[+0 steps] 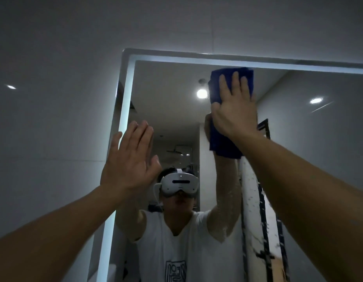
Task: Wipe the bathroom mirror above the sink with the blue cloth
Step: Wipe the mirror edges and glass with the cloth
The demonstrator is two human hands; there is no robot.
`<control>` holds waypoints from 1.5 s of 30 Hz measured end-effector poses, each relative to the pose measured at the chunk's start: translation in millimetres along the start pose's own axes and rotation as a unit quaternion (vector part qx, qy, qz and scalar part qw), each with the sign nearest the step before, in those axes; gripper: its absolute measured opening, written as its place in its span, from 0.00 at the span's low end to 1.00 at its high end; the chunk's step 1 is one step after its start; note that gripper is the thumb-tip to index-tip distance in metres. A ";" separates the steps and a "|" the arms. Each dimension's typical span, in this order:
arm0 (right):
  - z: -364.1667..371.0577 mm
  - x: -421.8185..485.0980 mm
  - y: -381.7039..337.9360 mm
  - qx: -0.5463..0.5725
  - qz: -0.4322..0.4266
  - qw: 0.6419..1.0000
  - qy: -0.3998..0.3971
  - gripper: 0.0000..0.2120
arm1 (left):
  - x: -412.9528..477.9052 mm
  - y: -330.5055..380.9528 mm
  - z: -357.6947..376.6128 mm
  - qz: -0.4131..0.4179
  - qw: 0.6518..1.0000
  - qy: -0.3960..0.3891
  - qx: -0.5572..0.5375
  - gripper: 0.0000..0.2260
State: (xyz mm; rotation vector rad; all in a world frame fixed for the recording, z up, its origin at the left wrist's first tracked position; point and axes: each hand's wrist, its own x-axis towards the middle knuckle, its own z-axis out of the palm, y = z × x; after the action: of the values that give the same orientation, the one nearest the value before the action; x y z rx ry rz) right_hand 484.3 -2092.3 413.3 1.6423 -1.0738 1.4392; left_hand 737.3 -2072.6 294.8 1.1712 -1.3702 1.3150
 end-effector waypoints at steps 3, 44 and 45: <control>21.7 -84.0 -16.4 -0.004 -0.063 0.998 0.006 0.32 | -1.4 2.3 -2.4 -0.004 1.000 0.009 -0.020 0.31; 42.4 -267.7 14.1 -0.017 -0.162 0.986 -0.040 0.36 | -116.2 66.8 4.0 -0.019 0.998 -0.024 -0.052 0.27; 39.5 -238.8 12.8 -0.007 -0.120 0.992 -0.026 0.35 | -116.0 67.1 4.3 -0.019 0.998 -0.018 -0.051 0.27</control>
State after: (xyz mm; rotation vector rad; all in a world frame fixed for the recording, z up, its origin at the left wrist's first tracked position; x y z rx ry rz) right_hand 479.1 -2099.8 171.1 1.7405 -0.8782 1.2363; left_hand 690.8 -2070.9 169.0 1.1509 -1.4172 1.1872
